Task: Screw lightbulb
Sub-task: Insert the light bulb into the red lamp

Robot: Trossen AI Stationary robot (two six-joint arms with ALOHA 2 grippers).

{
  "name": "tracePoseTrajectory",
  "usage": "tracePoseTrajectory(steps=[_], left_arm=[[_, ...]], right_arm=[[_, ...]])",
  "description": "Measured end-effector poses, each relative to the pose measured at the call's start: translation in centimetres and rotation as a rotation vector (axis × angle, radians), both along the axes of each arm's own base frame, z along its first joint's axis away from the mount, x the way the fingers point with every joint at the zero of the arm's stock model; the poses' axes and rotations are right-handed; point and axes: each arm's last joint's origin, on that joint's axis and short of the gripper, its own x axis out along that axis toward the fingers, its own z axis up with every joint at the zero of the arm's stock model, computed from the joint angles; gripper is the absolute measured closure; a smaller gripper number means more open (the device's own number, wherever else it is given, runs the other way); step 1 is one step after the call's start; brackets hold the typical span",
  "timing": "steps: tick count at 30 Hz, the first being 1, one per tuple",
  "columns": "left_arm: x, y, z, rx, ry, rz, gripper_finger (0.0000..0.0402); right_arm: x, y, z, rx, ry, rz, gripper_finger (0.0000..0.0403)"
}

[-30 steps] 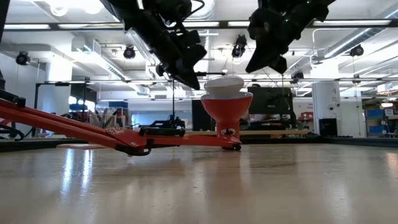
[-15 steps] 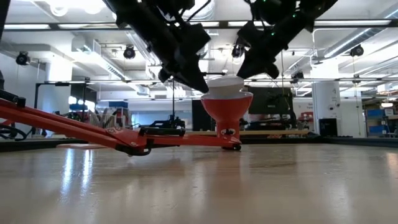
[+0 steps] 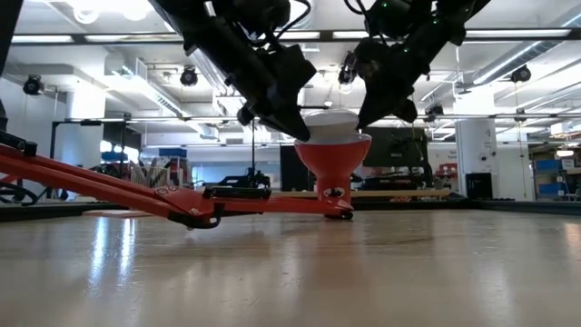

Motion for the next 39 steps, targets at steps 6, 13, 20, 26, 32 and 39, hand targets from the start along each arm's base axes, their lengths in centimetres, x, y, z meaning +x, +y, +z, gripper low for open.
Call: tracePoseTrajectory(steps=[6,13,20,26,32,39], left_arm=[[-1.7,1.9,0.6,0.008,0.107,0.047,0.0401],[-2.5,2.1,1.6,-0.029,0.110,-0.012,0.0401],[-1.7,-0.2,1.1,-0.144,0.065,-0.079,0.0401],[-0.1,0.1,0.8,-0.131,-0.057,-0.070,0.0401],[-0.3,1.9,0.3,-0.134,-0.042,-0.011,0.0401],[-3.2,4.0,2.1,-0.125,0.052,0.062,0.0401]], right_arm=[[-0.6,0.9,0.1,0.065,0.032,-0.024,0.0403],[-1.2,0.3,1.5,-0.029,-0.035,-0.177,0.0403],[0.3,-2.7,1.2,-0.029,-0.172,-0.215,0.0403],[0.8,-3.0,0.5,-0.009,-0.161,-0.183,0.0403],[0.6,-2.2,-0.2,0.094,-0.107,-0.176,0.0403],[-0.6,0.9,0.5,0.205,-0.037,-0.139,0.0403]])
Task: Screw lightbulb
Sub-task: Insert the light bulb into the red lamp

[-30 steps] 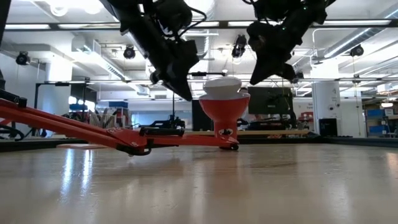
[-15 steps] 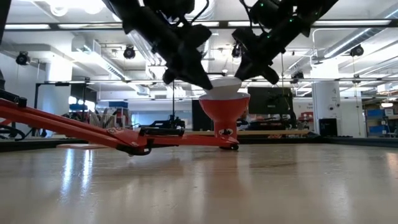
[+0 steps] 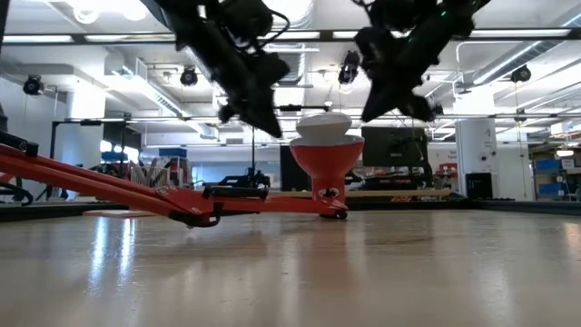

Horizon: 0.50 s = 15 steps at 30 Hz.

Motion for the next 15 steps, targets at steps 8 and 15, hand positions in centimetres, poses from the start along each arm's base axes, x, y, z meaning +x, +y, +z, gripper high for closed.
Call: tracePoseTrajectory(steps=[8,15], left_arm=[[-4.6,-1.8,5.3,-0.131,-0.083,0.035,0.0401],[-5.7,-3.1,8.4,-0.215,-0.305,0.079,0.0401]], right_arm=[[-4.8,3.4,4.6,-0.167,-0.092,-0.168,0.0403],[-7.2,4.9,7.0,-0.262,-0.287,-0.160,0.0403]])
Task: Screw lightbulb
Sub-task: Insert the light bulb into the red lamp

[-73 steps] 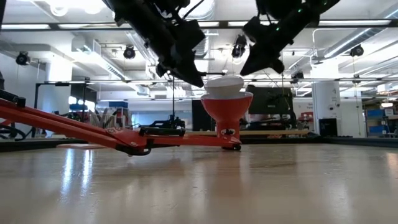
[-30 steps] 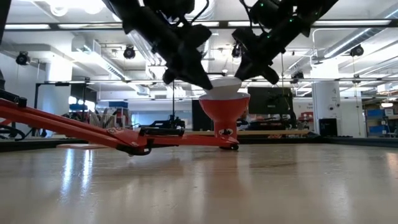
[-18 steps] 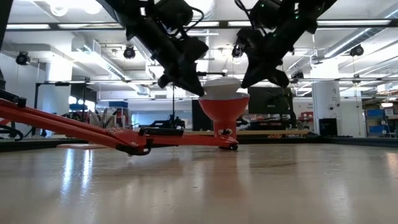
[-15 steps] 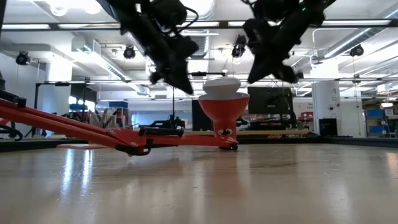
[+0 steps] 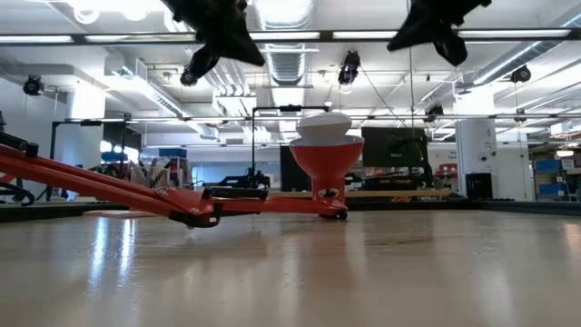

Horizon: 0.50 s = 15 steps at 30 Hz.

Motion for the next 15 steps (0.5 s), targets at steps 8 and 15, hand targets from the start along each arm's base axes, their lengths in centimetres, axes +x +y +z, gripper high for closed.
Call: tracePoseTrajectory(steps=[8,15], left_arm=[[-0.1,-0.6,1.2,-0.084,-0.124,0.032,0.0401],[0.4,-1.5,2.3,-0.101,-0.250,0.008,0.0401]], right_arm=[[0.9,2.5,2.2,-0.099,-0.228,0.059,0.0403],[2.7,5.4,0.9,-0.066,-0.181,0.120,0.0403]])
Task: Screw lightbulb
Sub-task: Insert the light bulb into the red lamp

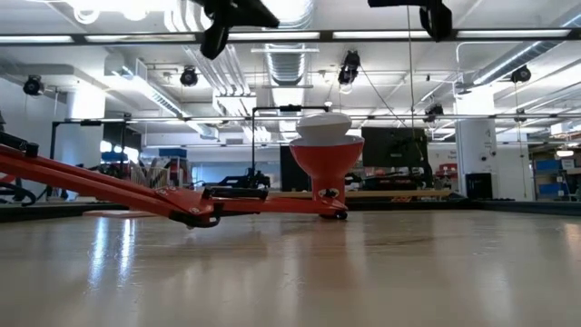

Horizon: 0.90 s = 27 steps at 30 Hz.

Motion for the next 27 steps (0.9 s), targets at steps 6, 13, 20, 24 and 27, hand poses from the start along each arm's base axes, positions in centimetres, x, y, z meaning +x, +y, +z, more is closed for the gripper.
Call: tracePoseTrajectory(steps=[6,13,20,24,27], left_arm=[[0.3,-1.4,-0.1,0.061,0.007,-0.055,0.0401],[2.9,-5.5,-3.0,0.083,0.107,-0.077,0.0401],[6.8,-5.4,-8.3,0.037,0.202,-0.006,0.0401],[8.0,-4.9,-10.1,0.053,0.261,0.003,0.0401],[8.6,-4.9,-10.5,0.079,0.270,0.022,0.0401]], right_arm=[[-0.5,0.8,-1.0,0.121,0.082,0.001,0.0403],[-2.2,-2.0,-3.1,0.230,0.344,-0.144,0.0403],[-0.6,-7.1,-3.3,0.241,0.372,-0.055,0.0403],[0.7,-10.7,-4.2,0.244,0.424,-0.010,0.0403],[2.1,-12.9,-4.8,0.240,0.452,0.062,0.0403]])
